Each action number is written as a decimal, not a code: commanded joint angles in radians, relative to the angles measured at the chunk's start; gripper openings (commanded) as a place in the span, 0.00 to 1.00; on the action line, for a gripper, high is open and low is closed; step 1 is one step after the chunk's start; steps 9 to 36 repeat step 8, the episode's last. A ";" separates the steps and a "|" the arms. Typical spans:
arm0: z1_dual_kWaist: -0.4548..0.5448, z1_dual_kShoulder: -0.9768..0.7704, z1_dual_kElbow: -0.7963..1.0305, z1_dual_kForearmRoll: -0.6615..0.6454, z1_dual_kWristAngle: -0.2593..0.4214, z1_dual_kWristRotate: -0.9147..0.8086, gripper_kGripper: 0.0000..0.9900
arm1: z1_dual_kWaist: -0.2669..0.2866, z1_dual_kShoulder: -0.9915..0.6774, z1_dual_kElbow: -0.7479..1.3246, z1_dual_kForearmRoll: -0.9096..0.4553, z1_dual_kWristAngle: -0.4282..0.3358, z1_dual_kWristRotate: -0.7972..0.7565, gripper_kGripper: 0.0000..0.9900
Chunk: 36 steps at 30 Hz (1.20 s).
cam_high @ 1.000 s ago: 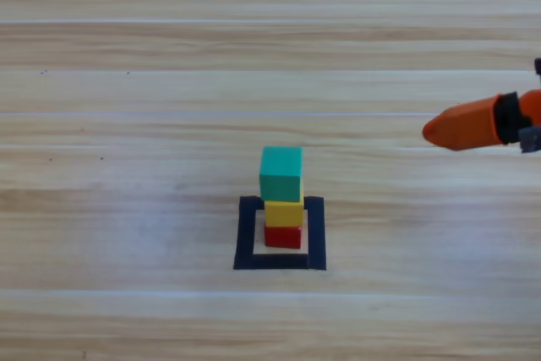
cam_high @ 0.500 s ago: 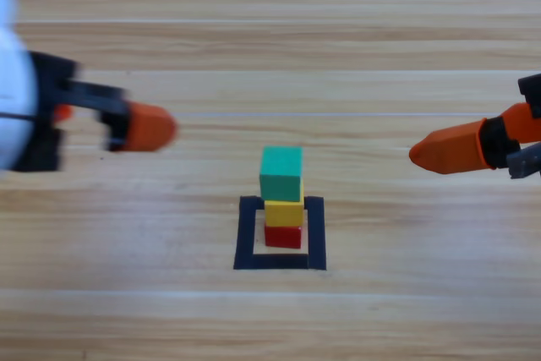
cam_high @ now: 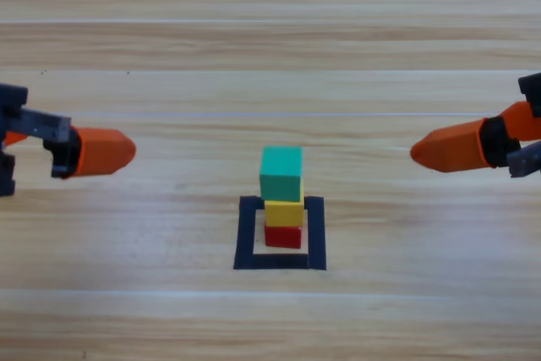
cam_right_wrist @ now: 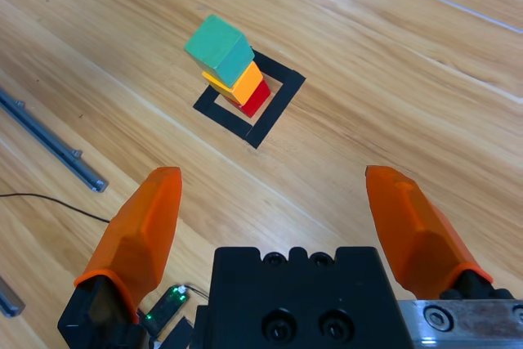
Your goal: Stack the blocks in the rectangular block: red at the bottom, yellow in the middle, green on top
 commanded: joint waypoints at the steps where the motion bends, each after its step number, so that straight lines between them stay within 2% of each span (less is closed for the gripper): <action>1: -0.020 -0.027 0.028 -0.017 0.008 0.014 1.00 | 0.028 0.032 0.006 0.011 -0.035 -0.013 1.00; 36: -0.020 -0.027 0.036 -0.025 0.004 0.014 1.00 | 0.028 0.035 0.006 0.011 -0.035 -0.013 1.00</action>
